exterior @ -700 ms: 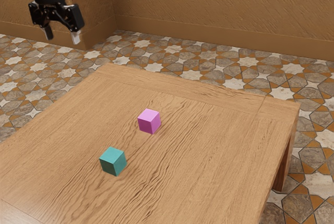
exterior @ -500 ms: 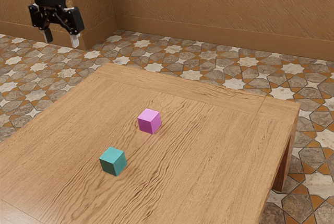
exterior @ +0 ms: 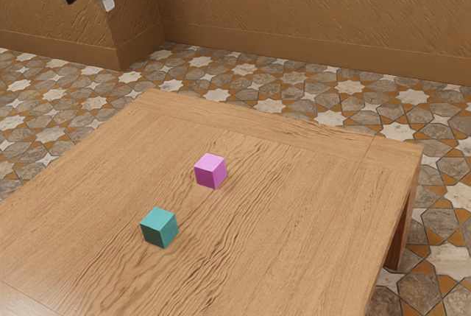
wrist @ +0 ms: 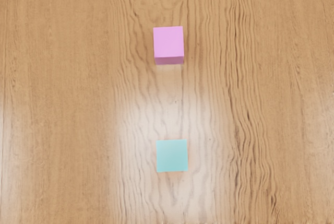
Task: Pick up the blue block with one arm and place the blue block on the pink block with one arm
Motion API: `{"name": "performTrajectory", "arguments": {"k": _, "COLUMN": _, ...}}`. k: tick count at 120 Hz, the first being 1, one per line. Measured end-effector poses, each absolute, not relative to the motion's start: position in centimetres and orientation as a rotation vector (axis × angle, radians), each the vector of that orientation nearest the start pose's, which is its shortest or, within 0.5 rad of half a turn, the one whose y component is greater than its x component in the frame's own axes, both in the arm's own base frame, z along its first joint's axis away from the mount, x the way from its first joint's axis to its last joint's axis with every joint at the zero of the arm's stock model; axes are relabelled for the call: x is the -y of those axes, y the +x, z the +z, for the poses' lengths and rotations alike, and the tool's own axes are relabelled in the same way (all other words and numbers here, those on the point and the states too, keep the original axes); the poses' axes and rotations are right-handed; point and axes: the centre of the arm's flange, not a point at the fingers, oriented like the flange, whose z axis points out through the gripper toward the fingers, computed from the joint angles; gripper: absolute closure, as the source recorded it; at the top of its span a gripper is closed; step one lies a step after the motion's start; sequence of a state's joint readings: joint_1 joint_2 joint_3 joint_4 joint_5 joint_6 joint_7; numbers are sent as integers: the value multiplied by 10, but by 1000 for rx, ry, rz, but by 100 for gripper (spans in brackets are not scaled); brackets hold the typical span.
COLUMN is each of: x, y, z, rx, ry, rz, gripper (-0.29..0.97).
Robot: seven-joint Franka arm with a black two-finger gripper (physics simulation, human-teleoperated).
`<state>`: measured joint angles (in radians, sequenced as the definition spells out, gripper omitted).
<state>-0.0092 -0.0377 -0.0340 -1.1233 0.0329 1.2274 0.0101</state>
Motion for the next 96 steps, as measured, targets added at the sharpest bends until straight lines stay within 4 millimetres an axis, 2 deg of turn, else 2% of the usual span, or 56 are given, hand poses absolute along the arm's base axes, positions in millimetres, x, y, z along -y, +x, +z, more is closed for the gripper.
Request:
{"name": "performTrajectory", "arguments": {"k": 7, "x": 22, "y": 474, "z": 809, "rx": -79, "ry": -3103, "rz": -217, "gripper": 0}}
{"name": "performTrajectory", "arguments": {"k": 13, "x": 25, "y": 469, "z": 792, "rx": -91, "ry": -3105, "rz": -167, "gripper": 0}}
{"name": "performTrajectory", "arguments": {"k": 20, "x": 29, "y": 454, "z": 745, "rx": -102, "ry": -3106, "rz": -43, "gripper": 0}}
{"name": "performTrajectory", "arguments": {"k": 26, "x": 29, "y": 442, "z": 689, "rx": -103, "ry": -3104, "rz": 81, "gripper": 0}}
{"name": "performTrajectory", "arguments": {"k": 34, "x": 28, "y": 427, "z": 624, "rx": -102, "ry": -3101, "rz": 181, "gripper": 0}}
{"name": "performTrajectory", "arguments": {"k": 40, "x": 28, "y": 418, "z": 585, "rx": -107, "ry": -3100, "rz": 208, "gripper": 0}}
{"name": "performTrajectory", "arguments": {"k": 46, "x": 29, "y": 411, "z": 558, "rx": -112, "ry": -3100, "rz": 197, "gripper": 0}}
{"name": "performTrajectory", "arguments": {"k": 70, "x": 30, "y": 405, "z": 480, "rx": -126, "ry": -3105, "rz": 139, "gripper": 0}}
{"name": "performTrajectory", "arguments": {"k": 82, "x": 31, "y": 405, "z": 457, "rx": -130, "ry": -3113, "rz": 103, "gripper": 0}}
{"name": "performTrajectory", "arguments": {"k": 96, "x": 42, "y": 415, "z": 428, "rx": -166, "ry": -3110, "rz": 86, "gripper": 0}}
